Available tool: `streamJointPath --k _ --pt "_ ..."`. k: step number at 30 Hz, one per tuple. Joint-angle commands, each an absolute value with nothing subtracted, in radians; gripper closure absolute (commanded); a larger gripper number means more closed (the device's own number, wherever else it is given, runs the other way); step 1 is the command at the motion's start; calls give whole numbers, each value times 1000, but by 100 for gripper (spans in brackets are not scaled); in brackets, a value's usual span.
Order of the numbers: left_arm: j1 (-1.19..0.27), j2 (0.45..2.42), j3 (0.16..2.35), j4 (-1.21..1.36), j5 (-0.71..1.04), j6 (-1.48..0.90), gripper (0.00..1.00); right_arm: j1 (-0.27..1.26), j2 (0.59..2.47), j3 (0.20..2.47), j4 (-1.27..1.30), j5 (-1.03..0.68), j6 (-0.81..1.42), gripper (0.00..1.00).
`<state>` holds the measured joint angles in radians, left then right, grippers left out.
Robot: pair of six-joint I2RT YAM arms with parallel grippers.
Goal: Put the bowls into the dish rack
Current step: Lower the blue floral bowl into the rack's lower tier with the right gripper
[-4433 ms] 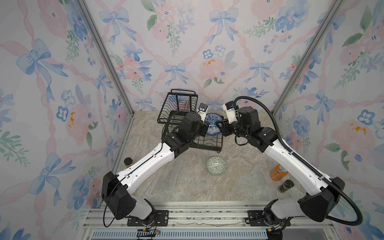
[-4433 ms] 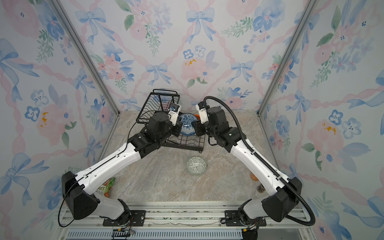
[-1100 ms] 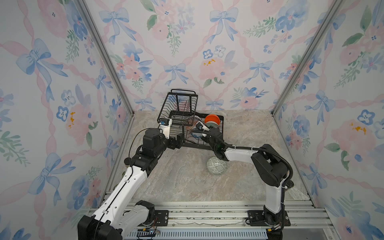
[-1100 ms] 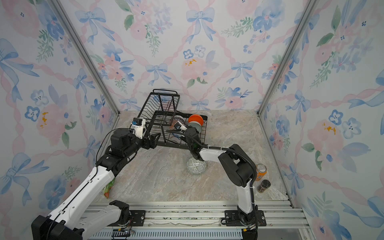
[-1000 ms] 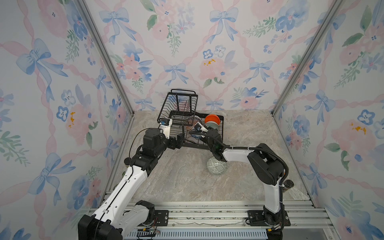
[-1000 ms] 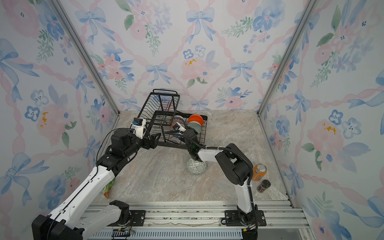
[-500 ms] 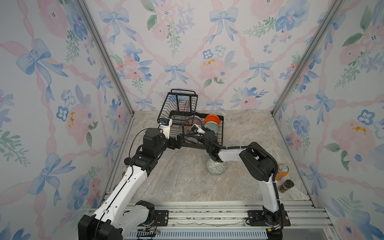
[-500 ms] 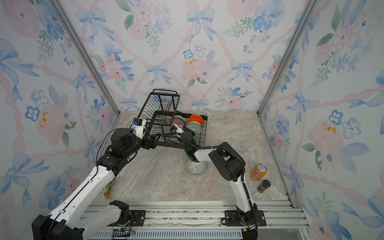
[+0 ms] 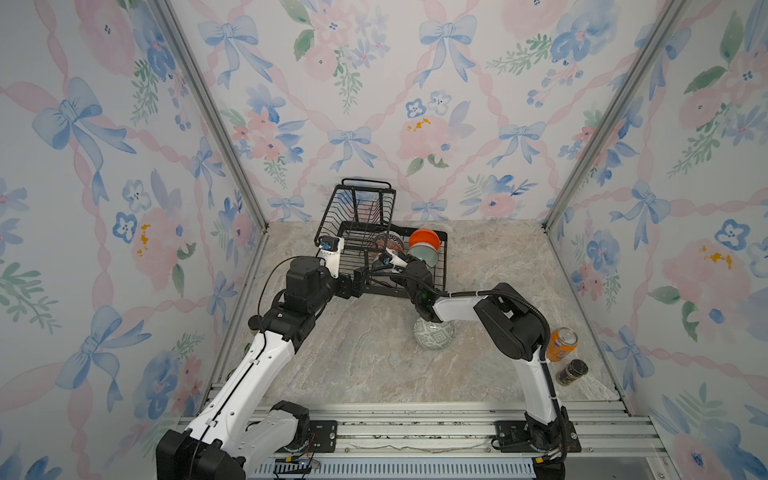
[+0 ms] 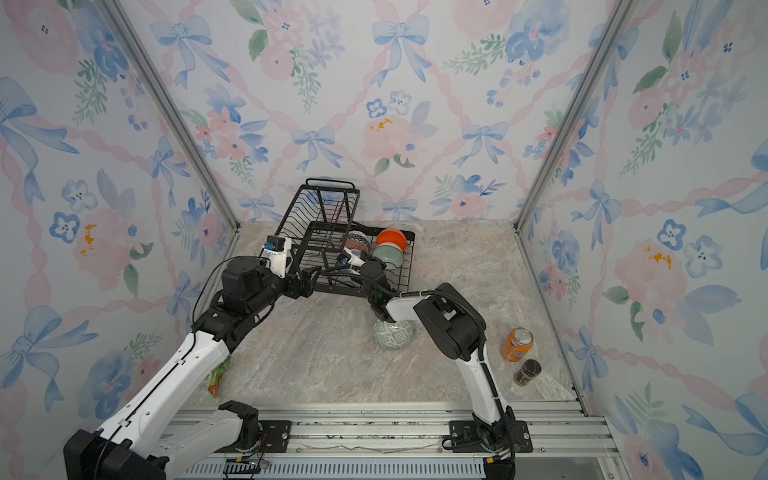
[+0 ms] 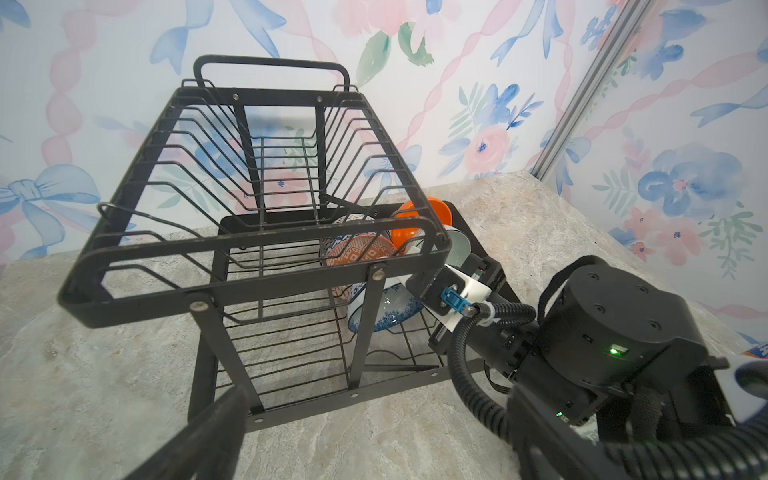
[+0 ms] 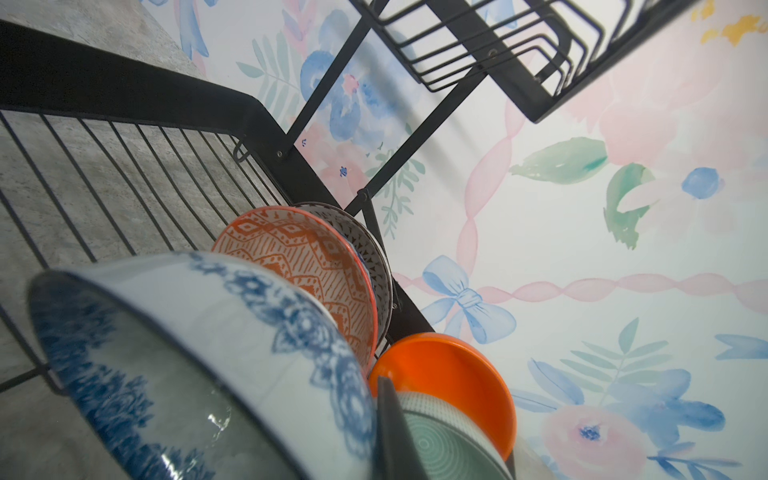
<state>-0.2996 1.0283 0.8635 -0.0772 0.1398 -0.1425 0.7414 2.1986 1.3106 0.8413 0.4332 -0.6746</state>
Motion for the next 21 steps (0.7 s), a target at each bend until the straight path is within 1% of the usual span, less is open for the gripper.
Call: streamJointPath --k 1,21 --pt "-294 1011 850 -91 152 -155 2 737 2210 1366 891 403 -676 100" --pt "-293 1008 845 -89 150 -153 2 735 2274 1433 817 398 -765 100"
